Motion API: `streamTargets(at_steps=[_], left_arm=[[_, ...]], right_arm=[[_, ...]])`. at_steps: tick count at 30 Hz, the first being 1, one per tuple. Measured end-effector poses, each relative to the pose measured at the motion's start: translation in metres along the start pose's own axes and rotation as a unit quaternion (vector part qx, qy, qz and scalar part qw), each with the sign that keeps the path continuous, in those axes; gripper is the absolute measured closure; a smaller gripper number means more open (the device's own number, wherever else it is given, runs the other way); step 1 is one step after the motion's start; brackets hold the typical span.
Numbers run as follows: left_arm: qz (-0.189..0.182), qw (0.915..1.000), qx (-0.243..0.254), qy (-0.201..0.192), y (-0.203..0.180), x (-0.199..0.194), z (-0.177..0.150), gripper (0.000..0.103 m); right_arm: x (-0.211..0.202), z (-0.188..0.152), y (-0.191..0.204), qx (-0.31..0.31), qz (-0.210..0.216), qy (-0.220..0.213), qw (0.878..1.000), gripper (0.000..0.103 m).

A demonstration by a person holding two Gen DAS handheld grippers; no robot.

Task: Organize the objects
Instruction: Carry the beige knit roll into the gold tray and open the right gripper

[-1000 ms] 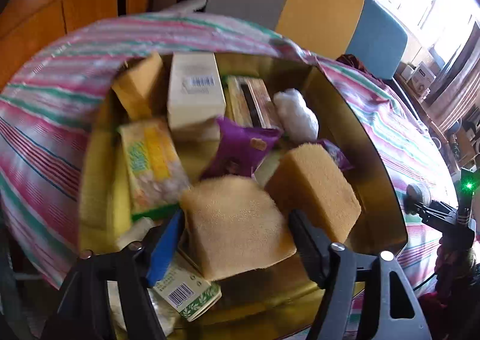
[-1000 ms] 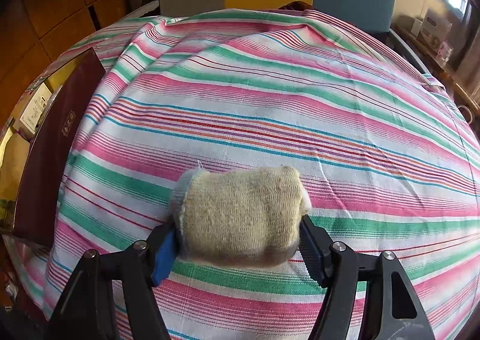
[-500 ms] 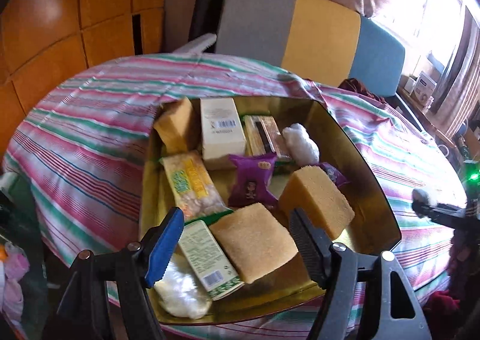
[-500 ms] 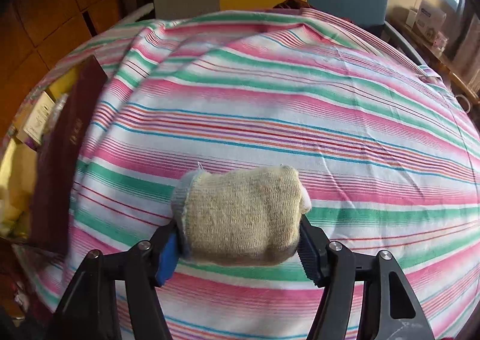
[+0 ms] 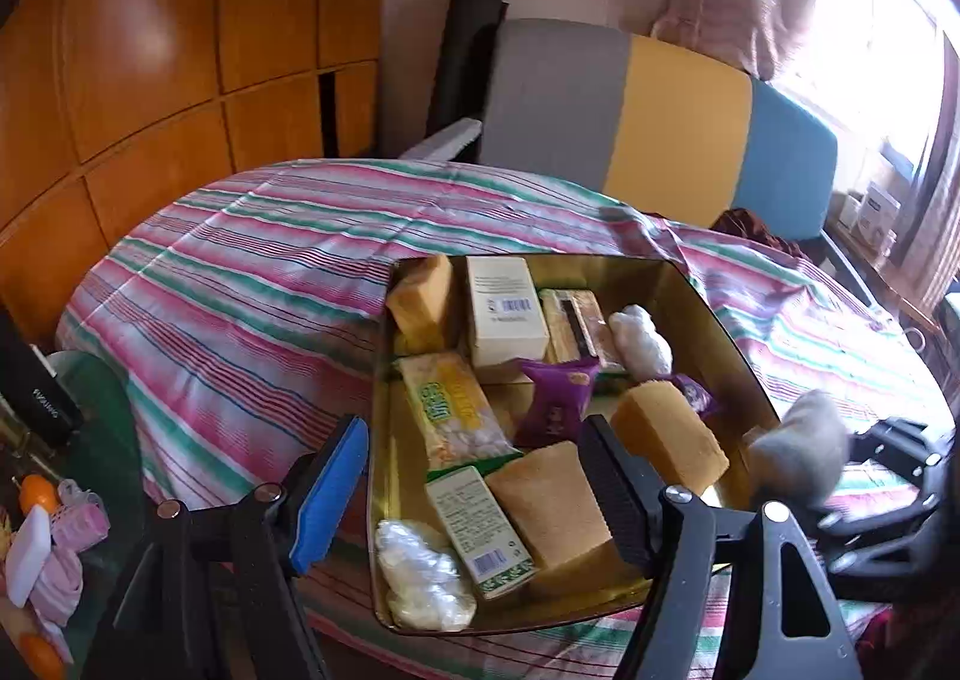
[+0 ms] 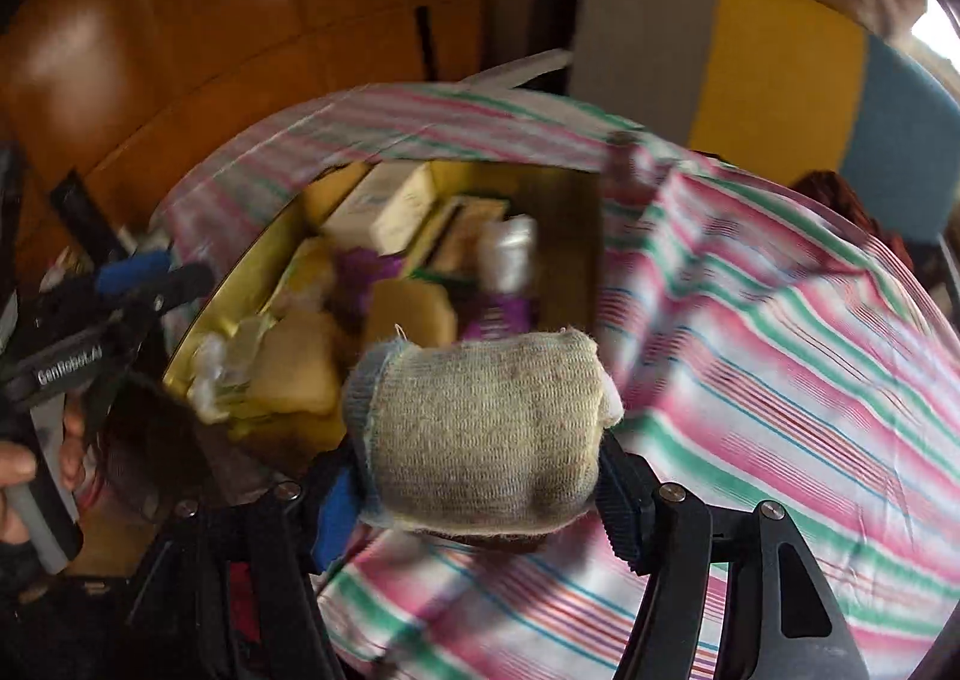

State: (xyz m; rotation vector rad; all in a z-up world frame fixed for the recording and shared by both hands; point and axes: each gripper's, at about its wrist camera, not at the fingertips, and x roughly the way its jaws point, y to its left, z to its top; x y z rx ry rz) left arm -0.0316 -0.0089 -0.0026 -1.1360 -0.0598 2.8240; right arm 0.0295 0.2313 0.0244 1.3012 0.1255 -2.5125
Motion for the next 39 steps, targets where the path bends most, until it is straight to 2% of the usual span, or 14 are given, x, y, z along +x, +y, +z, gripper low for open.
streamTargets(at_steps=[4,7,11,13,16,18,22,27,31,39], left_arm=[[0.018,0.9998,-0.005,-0.009,0.005,-0.003,0.0,0.029],[0.021,0.9996,-0.01,-0.013,0.008,-0.005,0.001,0.029],[0.036,0.9991,-0.007,-0.022,0.007,-0.008,0.002,0.029],[0.047,0.9986,-0.006,-0.024,0.006,-0.009,0.002,0.029],[0.061,0.9981,-0.007,-0.01,0.005,-0.007,0.003,0.029],[0.064,0.9979,-0.006,-0.002,0.005,-0.006,0.002,0.029],[0.061,0.9978,-0.012,-0.02,0.004,-0.015,-0.001,0.029],[0.067,0.9969,-0.013,-0.04,-0.003,-0.027,0.002,0.029],[0.064,0.9964,-0.007,-0.056,-0.01,-0.036,0.001,0.035],[0.048,0.9977,0.004,-0.048,-0.02,-0.035,-0.004,0.036]], right_arm=[[0.032,0.005,0.023,-0.028,-0.004,0.035,0.999,0.035],[0.057,0.005,0.023,-0.023,-0.012,0.056,0.998,0.035],[0.068,0.002,0.02,-0.01,-0.014,0.063,0.998,0.035],[0.067,0.001,0.018,-0.004,-0.012,0.062,0.998,0.033],[0.067,-0.003,0.015,0.011,-0.016,0.07,0.997,0.02],[0.063,-0.005,0.013,0.021,-0.018,0.062,0.998,0.015],[0.046,-0.005,0.01,0.037,-0.026,0.029,0.999,0.006],[0.023,-0.004,0.007,0.063,-0.029,-0.013,0.998,0.005],[0.01,-0.007,0.011,0.085,-0.025,-0.039,0.995,0.005],[-0.002,-0.02,0.02,0.092,-0.027,-0.055,0.994,0.005]])
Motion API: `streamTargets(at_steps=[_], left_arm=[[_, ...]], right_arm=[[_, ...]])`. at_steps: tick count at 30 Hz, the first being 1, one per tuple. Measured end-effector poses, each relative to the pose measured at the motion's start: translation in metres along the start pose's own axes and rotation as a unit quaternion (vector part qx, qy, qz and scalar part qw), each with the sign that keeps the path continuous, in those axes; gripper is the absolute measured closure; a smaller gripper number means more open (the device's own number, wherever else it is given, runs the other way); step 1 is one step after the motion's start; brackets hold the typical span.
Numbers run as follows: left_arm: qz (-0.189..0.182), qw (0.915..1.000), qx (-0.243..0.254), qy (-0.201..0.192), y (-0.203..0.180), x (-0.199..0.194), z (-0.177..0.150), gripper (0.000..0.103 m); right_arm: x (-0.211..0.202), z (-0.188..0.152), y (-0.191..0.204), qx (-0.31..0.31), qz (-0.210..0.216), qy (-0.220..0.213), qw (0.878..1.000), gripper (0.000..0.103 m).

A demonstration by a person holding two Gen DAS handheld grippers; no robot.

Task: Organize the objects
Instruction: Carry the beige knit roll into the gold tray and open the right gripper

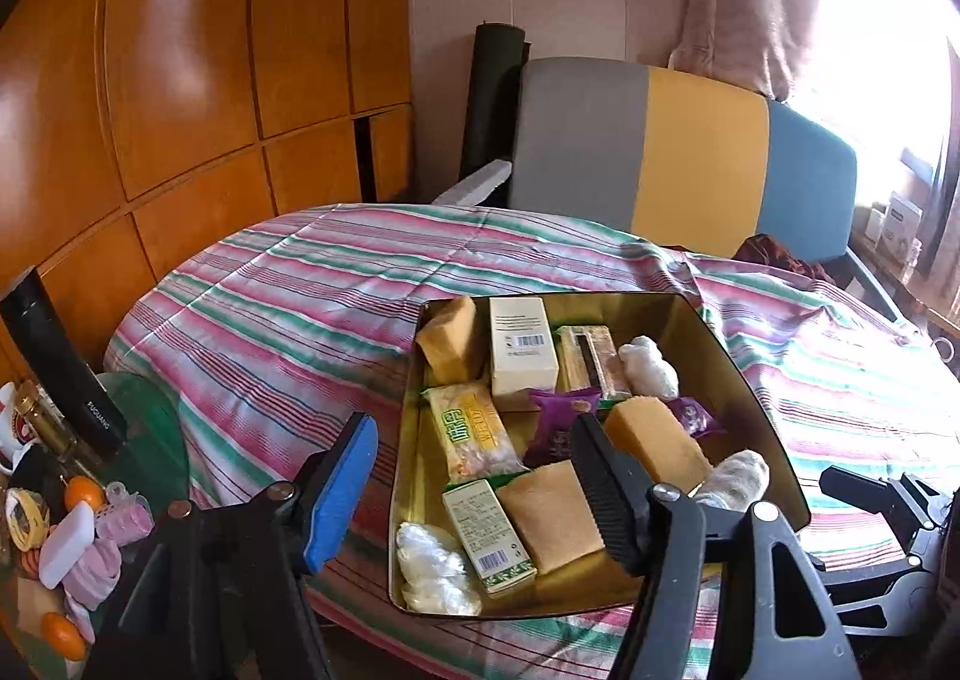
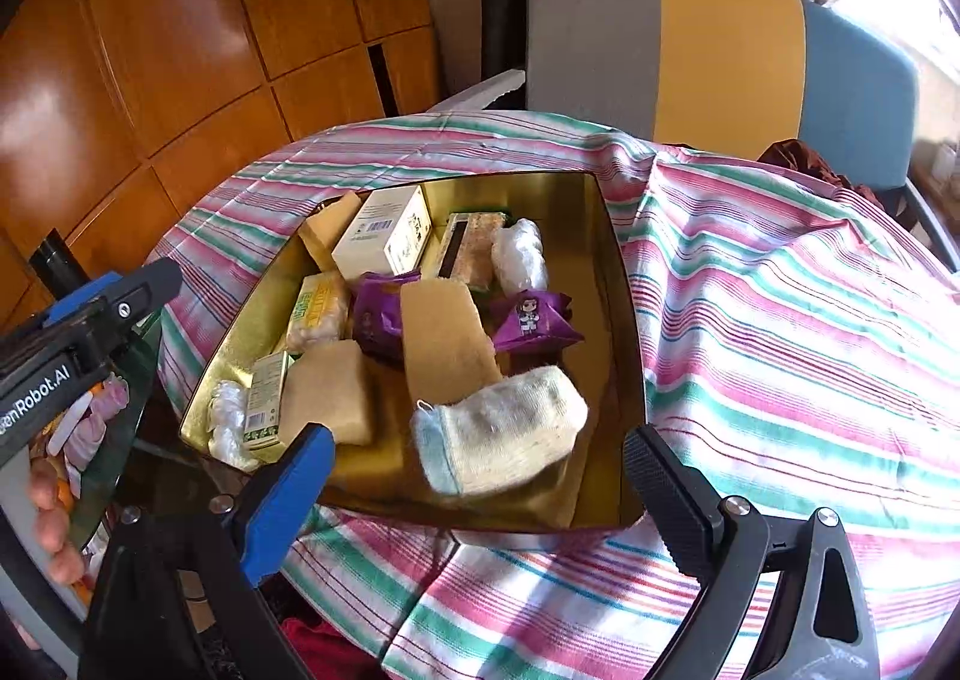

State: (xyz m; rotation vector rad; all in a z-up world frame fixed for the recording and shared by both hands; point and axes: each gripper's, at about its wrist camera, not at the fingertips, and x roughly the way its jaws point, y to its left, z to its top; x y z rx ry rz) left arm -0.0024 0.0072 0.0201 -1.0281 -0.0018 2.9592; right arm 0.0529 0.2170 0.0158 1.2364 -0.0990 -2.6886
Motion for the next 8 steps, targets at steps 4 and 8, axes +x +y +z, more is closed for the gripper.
streamTargets(at_steps=[4,8], left_arm=[[0.007,0.9999,0.004,-0.014,-0.0027,-0.0037,-0.0013,0.041],[0.003,0.9999,0.002,-0.012,-0.002,-0.0036,0.0,0.041]], right_arm=[[-0.0021,-0.0026,-0.0023,0.006,-0.004,-0.002,1.0,0.005],[-0.0043,-0.002,-0.0036,0.009,-0.006,-0.007,1.0,0.005]])
